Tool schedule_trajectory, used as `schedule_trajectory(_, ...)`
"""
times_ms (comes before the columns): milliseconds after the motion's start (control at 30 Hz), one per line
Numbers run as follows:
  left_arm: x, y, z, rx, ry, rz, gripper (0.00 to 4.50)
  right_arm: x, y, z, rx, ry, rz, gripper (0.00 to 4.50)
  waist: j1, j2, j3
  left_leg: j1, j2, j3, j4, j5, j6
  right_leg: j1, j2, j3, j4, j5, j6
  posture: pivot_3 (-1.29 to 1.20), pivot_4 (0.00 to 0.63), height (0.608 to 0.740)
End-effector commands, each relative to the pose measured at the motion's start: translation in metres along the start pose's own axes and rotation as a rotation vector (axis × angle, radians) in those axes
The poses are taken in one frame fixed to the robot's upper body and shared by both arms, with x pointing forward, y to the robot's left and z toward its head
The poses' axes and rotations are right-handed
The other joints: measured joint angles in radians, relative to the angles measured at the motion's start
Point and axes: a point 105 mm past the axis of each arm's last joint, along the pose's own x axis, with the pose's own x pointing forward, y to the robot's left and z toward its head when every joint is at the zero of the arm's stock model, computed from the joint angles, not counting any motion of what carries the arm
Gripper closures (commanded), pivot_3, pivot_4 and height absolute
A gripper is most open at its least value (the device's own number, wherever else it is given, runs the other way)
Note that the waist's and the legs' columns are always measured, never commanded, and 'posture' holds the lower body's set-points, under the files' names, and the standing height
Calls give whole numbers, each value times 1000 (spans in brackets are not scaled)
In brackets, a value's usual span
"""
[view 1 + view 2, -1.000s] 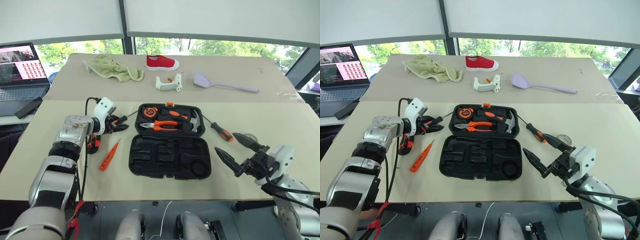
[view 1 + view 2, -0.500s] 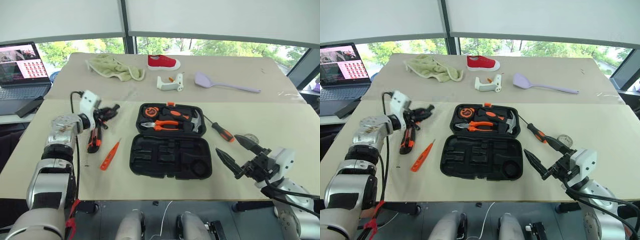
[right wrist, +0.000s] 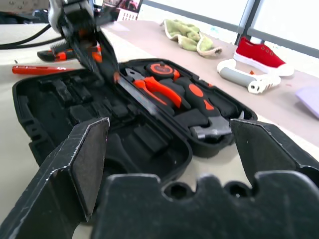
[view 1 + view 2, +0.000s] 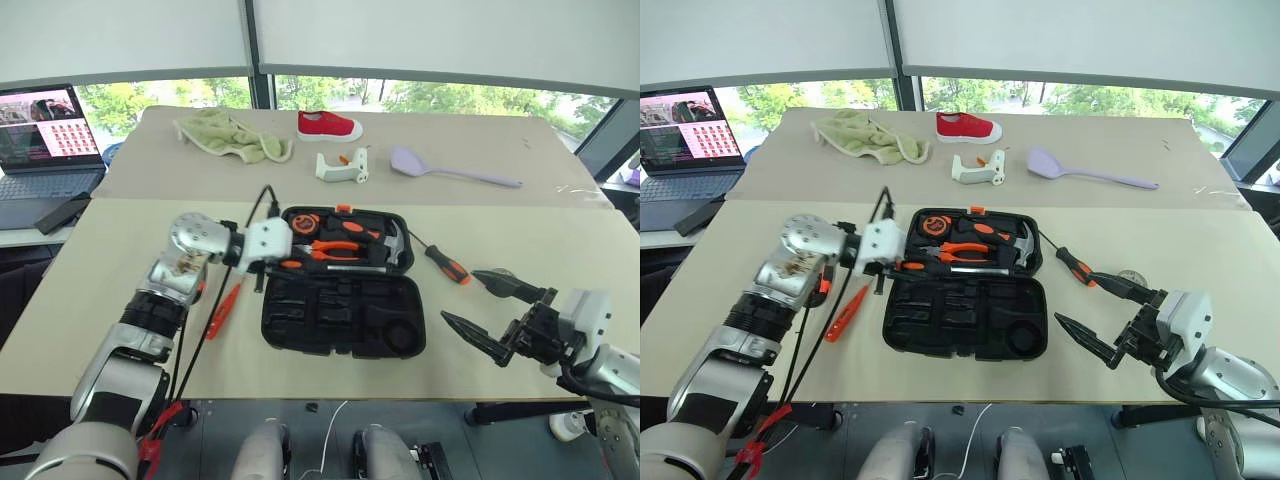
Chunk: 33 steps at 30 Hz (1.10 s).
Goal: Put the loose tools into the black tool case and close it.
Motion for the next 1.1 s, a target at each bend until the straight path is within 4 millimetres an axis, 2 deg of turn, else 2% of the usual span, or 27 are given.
schedule_trajectory(33, 2, 9, 2, 28, 39, 49, 3600, -1, 0, 8, -40, -29, -15, 0, 0, 0, 0, 0, 0, -1, 1, 0, 0, 0, 0, 0, 0, 0, 0, 0, 150, 740)
schedule_trajectory(233, 3, 0, 2, 12, 59, 4, 3600, -3, 2, 4, -35, -24, -32, 0, 1, 0, 0, 0, 0, -2, 6, -1, 2, 0, 0, 0, 5, 0, 0, 0, 150, 740)
schedule_trajectory(333, 1, 2, -1, -16, 78, 34, 3600, -1, 3, 2, -33, -25, -34, 0, 0, 0, 0, 0, 0, -4, 7, -1, 2, 0, 0, 1, 6, 0, 0, 0, 150, 740)
schedule_trajectory(400, 2, 4, 5, -41, 31, 54, 2589, -1, 3, 1, -29, -24, -32, 0, 1, 0, 0, 0, 0, -5, 8, -1, 2, 0, 0, 1, 7, 0, 0, 0, 150, 740)
schedule_trajectory(533, 1, 9, 37, -88, -195, 112, 1369, 0, 6, -3, -14, -16, -25, 0, 6, 0, 0, 0, 0, -5, 9, -1, 2, 0, -1, 1, 7, 0, 0, 0, 150, 740)
schedule_trajectory(600, -2, 11, 45, -122, -267, 143, 1369, -1, 6, -4, -6, -11, -25, 0, 10, 0, 0, 0, 1, -6, 9, -1, 2, 0, -2, 1, 8, 0, 0, 0, 150, 740)
schedule_trajectory(733, -6, 12, 44, -148, -299, 189, 1369, -2, 7, -6, 4, -6, -25, 0, 4, 1, 0, 0, 0, -6, 9, -1, 2, 0, -1, 1, 8, 0, 0, 0, 150, 740)
schedule_trajectory(833, -3, 9, 29, -184, -246, 213, 2039, -1, 7, -8, 11, -8, -28, 0, 0, 1, 0, 0, 0, -6, 9, -1, 2, 0, -1, 1, 8, 0, 0, 0, 150, 740)
schedule_trajectory(1033, 18, -6, 10, -187, -144, 184, 4431, 0, 7, -8, 14, -10, -31, 0, 4, 1, 0, 0, 0, -6, 9, -1, 2, 0, -1, 1, 8, 0, 0, 0, 150, 740)
schedule_trajectory(1100, 24, -12, 6, -199, -125, 162, 4478, -1, 6, -8, 15, -10, -34, 0, 6, 1, 0, 0, 0, -6, 9, -1, 2, 0, -1, 1, 8, 0, 0, 0, 150, 740)
